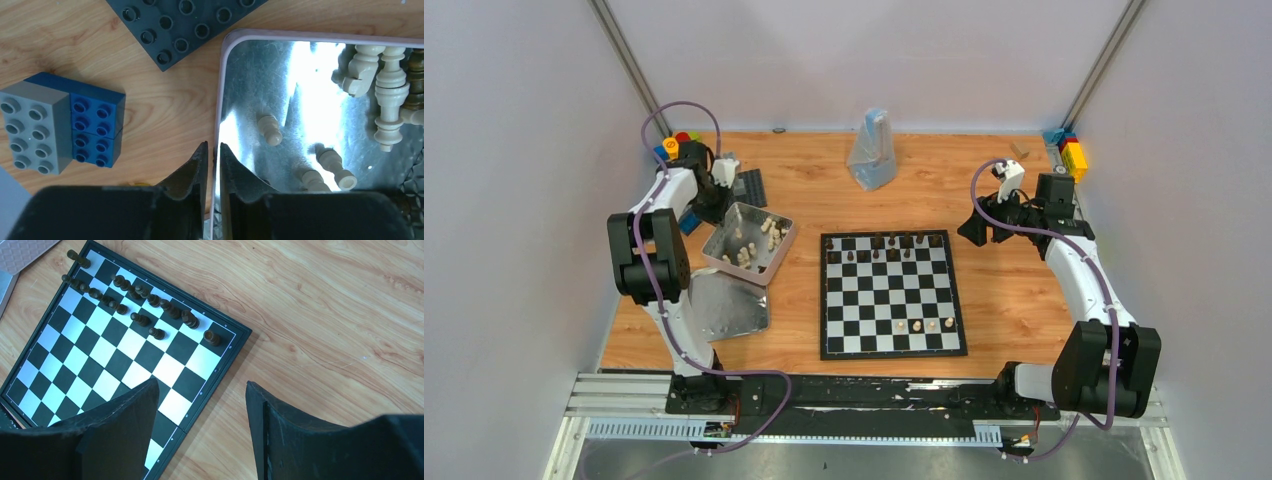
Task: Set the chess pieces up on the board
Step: Move the storage box to the center of the board.
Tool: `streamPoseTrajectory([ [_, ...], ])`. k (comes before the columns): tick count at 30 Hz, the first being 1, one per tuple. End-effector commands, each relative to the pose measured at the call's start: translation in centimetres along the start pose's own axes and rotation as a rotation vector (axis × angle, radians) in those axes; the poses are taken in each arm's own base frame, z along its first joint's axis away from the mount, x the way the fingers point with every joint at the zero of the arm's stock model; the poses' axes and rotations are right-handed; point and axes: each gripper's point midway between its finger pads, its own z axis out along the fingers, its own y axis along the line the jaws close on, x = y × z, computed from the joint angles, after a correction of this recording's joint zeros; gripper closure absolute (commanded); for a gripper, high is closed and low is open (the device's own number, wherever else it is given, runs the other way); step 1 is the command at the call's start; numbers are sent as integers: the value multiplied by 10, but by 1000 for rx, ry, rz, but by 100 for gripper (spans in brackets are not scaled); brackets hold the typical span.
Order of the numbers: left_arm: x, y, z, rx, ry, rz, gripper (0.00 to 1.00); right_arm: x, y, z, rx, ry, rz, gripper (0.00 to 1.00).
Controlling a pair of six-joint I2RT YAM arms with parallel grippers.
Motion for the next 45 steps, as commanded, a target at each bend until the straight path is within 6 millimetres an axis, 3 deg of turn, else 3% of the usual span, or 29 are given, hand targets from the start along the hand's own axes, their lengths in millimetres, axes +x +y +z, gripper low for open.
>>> streamPoseTrajectory([
  [1, -10, -11, -18, 22, -75, -23, 83, -19, 6, -6, -17, -48, -59, 35],
  [9, 7, -22, -38, 22, -100, -13, 100, -19, 8, -7, -21, -49, -64, 35],
  [18, 33, -49, -70, 53, -165, -7, 100, -19, 8, -7, -25, -49, -66, 35],
  [27, 66, -68, -65, 90, -177, 56, 99, -17, 8, -5, -34, -41, -58, 35],
  [32, 77, -71, -55, 98, -161, 49, 93, -15, 7, -3, -35, -33, -52, 35],
  [38, 80, -72, -56, 96, -152, 57, 76, -12, 5, -1, -33, -24, -55, 35],
  [41, 78, -70, -65, 78, -172, 78, 63, -11, 4, 0, -33, -20, -54, 35],
  [45, 74, -71, -89, 70, -208, 159, 54, -10, 5, 1, -40, -17, -51, 35],
])
